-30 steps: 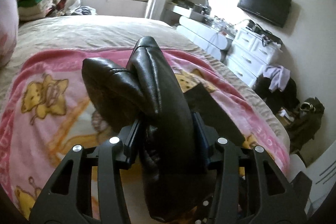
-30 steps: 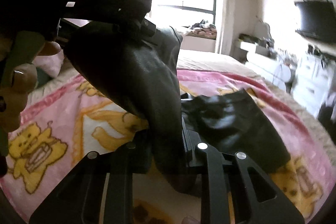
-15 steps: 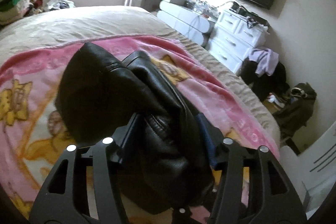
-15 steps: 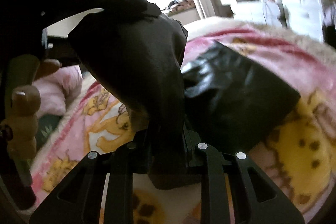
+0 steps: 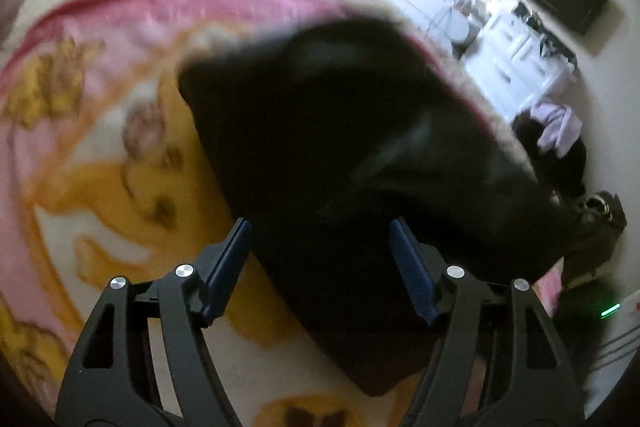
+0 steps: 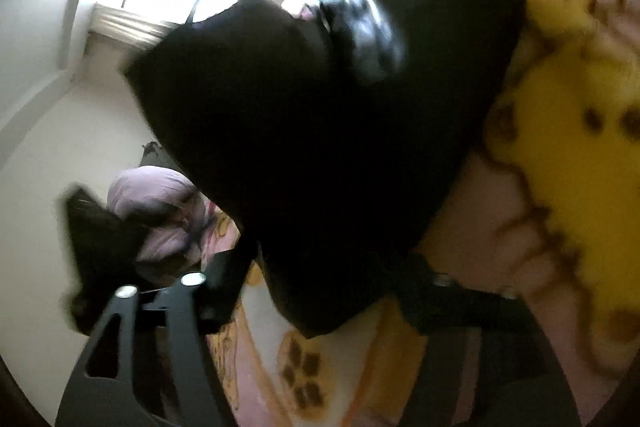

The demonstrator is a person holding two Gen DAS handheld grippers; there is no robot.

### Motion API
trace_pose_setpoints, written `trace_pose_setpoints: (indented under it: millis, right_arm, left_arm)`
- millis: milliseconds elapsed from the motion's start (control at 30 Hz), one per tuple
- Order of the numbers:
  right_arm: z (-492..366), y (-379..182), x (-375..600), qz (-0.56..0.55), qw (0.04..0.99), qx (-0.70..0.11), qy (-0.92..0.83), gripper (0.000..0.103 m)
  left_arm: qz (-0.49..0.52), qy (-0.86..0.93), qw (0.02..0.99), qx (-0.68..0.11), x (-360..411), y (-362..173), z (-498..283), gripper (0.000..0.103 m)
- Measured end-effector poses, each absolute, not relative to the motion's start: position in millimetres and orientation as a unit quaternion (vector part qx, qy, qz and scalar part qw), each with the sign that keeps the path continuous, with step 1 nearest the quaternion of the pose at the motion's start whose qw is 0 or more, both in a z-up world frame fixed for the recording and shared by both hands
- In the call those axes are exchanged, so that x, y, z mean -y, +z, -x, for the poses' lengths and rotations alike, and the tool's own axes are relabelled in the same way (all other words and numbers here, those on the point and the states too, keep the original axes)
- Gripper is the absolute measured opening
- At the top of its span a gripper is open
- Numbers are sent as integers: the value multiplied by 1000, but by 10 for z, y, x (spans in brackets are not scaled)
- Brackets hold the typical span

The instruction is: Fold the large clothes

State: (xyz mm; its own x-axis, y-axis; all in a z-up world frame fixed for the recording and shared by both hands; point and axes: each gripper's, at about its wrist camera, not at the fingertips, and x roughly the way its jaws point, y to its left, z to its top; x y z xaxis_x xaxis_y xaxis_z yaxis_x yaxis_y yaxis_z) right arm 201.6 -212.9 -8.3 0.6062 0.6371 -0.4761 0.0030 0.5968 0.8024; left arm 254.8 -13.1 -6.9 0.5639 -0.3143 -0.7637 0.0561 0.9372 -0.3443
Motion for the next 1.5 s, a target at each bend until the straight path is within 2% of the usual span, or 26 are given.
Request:
trace_pose_setpoints:
  millis: [33,67,200,333,367,400,433,500,567,667,800,900,933,1000,1033,1100,1133,1167,1233,1367,1500]
  right_arm:
    - [-2004,74,2180,-392,816,-379,193,95]
    - [-2028,223,2219,-376,829,-368,188,97]
    - [-2332,550,2236,-321,847,-379,188,99]
    - [-2817,659,1965,-226,849,-434,201,99]
    - [-2881,651,1855,-202,849,-443,204,95]
    - [-2940,673,1698,-161,856,-444,212,80]
    - [-2937,703,1628,-138,860,-439,222,30]
    - [-2924,838,1637,-123,867,-416,244,24]
    - [-2882,1035,1792,-142,873,-381,271,22]
    - [-3028,1096,2164,-167,881,-359,259,22]
    - [-3197,574,2598,-199,863,-408,223,22]
    - [-3194,219,2714,-202,860,-422,205,25]
    - [-3195,152,2742,-198,859,-429,196,26]
    - [-3180,151,2749,-182,863,-433,187,30]
    - [-3179,185,2739,-170,866,-432,187,35]
    - [-3141,226,2722,-145,873,-433,170,55]
    - [-3141,226,2762,-151,872,-436,164,70]
    - [-3153,223,2839,-176,864,-439,175,72]
    - [-3178,206,2970,-223,846,-442,199,72]
    - [-3230,96,3110,-250,815,-467,234,81]
    - [-3298,-119,3118,-280,782,-496,255,72]
  left_arm:
    - [139,-102,875,-453,143,-129,-2535,62]
    - [136,-102,877,-449,159,-141,-2523,62]
    - [139,-108,879,-444,208,-123,-2539,62]
    - [140,-108,878,-444,230,-109,-2562,62]
    - [141,-108,878,-444,231,-95,-2565,62]
    - [144,-109,878,-444,219,-88,-2571,62]
    - [147,-110,876,-445,202,-80,-2578,62]
    - [160,-123,873,-444,93,-78,-2535,62]
    - [177,-130,877,-427,-4,5,-2490,65]
    - [196,-128,880,-413,-101,93,-2470,70]
    - [214,-136,868,-428,-64,-12,-2585,73]
    - [236,-152,847,-451,43,-227,-2681,82]
    - [244,-155,840,-458,76,-291,-2694,83]
    - [271,-164,827,-465,140,-407,-2727,91]
    - [278,-166,823,-467,164,-439,-2738,93]
    - [288,-176,816,-469,224,-486,-2771,93]
    - [289,-180,814,-470,262,-500,-2777,94]
    - [290,-183,813,-470,290,-502,-2775,94]
    - [288,-189,811,-473,355,-516,-2796,94]
    - [286,-199,806,-479,470,-525,-2829,94]
    - [270,-190,815,-477,533,-513,-2853,94]
